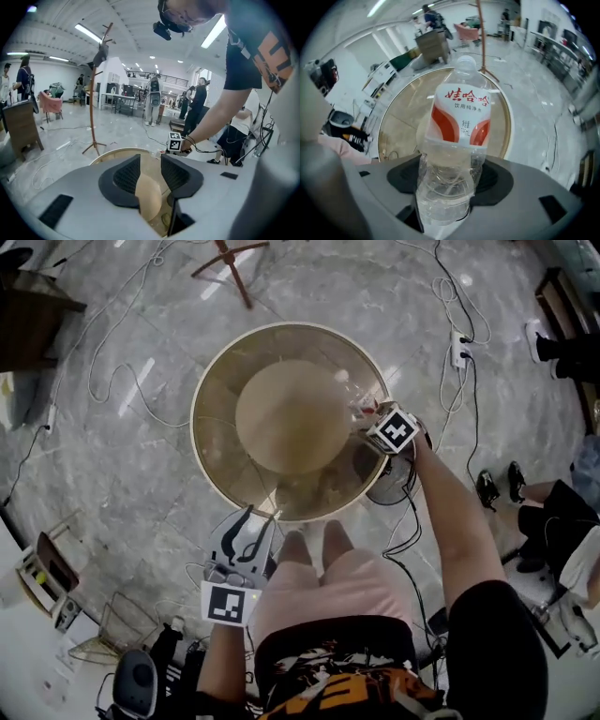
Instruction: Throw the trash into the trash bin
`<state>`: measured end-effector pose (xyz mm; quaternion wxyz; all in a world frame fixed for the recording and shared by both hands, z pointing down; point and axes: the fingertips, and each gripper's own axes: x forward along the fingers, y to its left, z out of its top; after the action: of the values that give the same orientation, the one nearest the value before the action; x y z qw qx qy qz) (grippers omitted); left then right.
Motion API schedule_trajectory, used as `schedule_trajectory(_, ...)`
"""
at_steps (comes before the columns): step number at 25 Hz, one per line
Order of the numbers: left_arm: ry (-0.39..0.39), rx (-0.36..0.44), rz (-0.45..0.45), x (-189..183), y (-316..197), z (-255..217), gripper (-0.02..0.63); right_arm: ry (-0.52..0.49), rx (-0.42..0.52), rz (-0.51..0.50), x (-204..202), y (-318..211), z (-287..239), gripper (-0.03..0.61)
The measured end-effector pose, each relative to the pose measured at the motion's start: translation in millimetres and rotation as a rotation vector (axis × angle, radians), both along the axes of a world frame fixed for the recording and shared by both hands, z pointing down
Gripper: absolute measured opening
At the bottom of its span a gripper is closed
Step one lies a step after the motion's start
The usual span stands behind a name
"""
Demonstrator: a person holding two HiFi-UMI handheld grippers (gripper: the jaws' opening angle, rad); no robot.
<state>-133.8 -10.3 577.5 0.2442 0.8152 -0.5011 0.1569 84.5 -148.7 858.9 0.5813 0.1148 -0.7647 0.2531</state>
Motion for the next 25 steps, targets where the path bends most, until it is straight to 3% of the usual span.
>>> schedule_trajectory(4,-0.011,0.016,0.161,54.3,-14.6,-12.1,0.152,-0.003,-0.024,0.297,88.9,37.7,-3.4,0.31)
schedule_trajectory(11,-0.015,0.05,0.382,165.2,-18.4,-21.6,0.152,-0.022,-0.059,0.67,201.1,120.7,16.2,0.313)
schedule_trajectory(14,-0.079,0.066,0.507,189.8,-9.9,-16.6,0.152,-0.013,-0.086,0.735,221.9,158.8,28.2,0.316)
schedule_trajectory(17,-0.033,0.023,0.479,202.1,-8.8,-12.0,0.152,-0.018,-0.117,0.776,229.2,188.8,39.7,0.322)
schedule_trajectory(22,-0.056,0.02,0.535,222.7,-7.1,-6.0,0.15,0.019,-0.113,0.772,241.3,211.1,62.8,0.351)
schedule_trajectory(23,-0.058,0.019,0.543,225.5,-6.5,-5.3,0.15,0.03,-0.108,0.767,243.7,214.1,67.4,0.367)
schedule_trajectory(25,-0.057,0.018,0.545,227.7,-5.8,-4.7,0.15,0.045,-0.125,0.775,245.3,220.6,74.6,0.517)
